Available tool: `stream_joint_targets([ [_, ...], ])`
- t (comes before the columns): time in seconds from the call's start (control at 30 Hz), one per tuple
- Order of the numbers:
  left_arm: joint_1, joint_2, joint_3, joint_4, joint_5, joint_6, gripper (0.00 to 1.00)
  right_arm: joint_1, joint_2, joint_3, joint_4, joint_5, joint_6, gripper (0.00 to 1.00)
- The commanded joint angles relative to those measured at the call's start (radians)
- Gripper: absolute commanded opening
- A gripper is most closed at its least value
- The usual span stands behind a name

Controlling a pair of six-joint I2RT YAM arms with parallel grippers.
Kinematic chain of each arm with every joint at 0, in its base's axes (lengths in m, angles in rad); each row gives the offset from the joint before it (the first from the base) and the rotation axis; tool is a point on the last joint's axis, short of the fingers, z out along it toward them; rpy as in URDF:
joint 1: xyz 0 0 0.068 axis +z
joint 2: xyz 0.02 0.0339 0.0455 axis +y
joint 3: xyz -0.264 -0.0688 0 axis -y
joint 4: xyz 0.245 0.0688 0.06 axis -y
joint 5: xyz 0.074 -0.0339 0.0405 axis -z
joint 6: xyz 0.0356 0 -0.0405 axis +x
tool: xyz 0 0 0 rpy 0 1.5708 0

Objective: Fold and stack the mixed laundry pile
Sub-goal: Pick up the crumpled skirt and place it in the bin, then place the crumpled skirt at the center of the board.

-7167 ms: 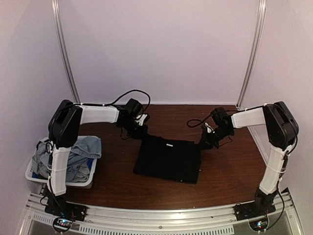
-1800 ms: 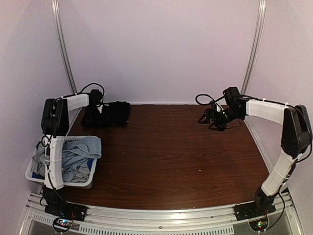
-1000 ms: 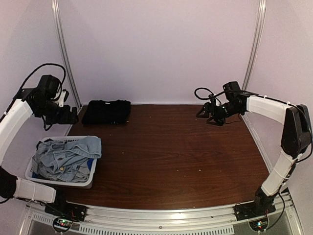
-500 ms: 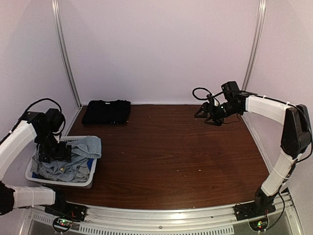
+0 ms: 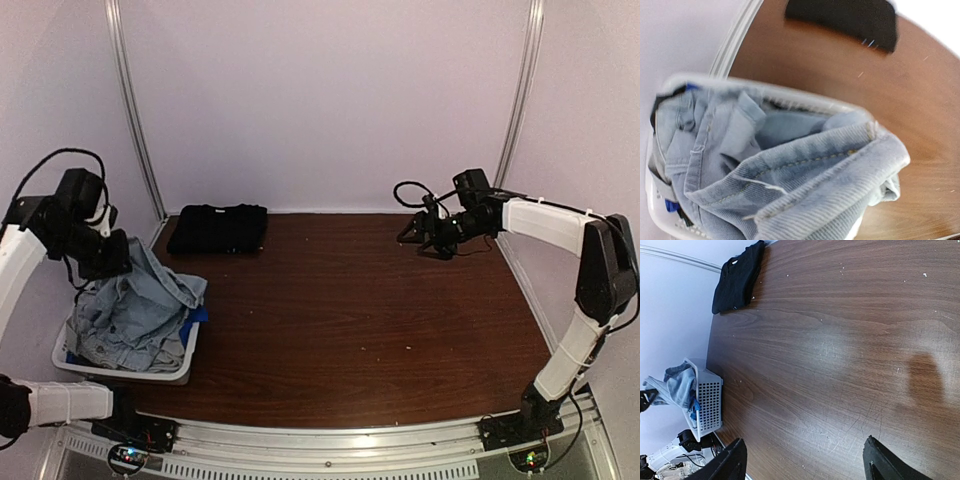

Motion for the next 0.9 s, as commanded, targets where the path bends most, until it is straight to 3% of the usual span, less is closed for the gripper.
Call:
stream_joint_targets([
  [0.0, 0.002, 0.074, 0.333, 0.109, 0.155, 0.057, 0.00, 0.006, -0.058, 0.012, 0.026, -0.040, 0.007, 0.80],
  [0.1, -0.020, 0.227, 0.609, 0.180, 0.300, 0.053, 0.00, 0.006, -0.068, 0.032, 0.006, -0.050, -0.009, 0.80],
  [0.27, -0.272, 0.652, 1.328, 0.228, 0.361, 0.039, 0.00, -0.003, -0.097, 0.053, -0.021, -0.076, -0.036, 0.82],
  [0.33, -0.334, 0.774, 1.507, 0.289, 0.437, 0.001, 0.00, -0.014, -0.117, 0.052, -0.022, -0.093, -0.045, 0.82],
  [0.43, -0.436, 0.782, 1.394, 0.528, 0.508, -0.064, 0.00, -0.045, -0.154, 0.048, -0.015, -0.107, -0.049, 0.84],
  [0.53, -0.558, 0.798, 1.323, 0.616, 0.459, -0.062, 0.00, -0.084, -0.182, 0.042, -0.026, -0.138, -0.058, 0.85],
  [0.77, -0.768, 0.897, 1.208, 0.493, 0.211, 0.021, 0.00, -0.139, -0.208, 0.040, -0.152, -0.134, -0.143, 0.85],
  [0.87, -0.813, 0.906, 1.237, 0.446, -0.008, 0.063, 0.00, -0.150, -0.217, 0.037, -0.176, -0.118, -0.150, 0.85],
])
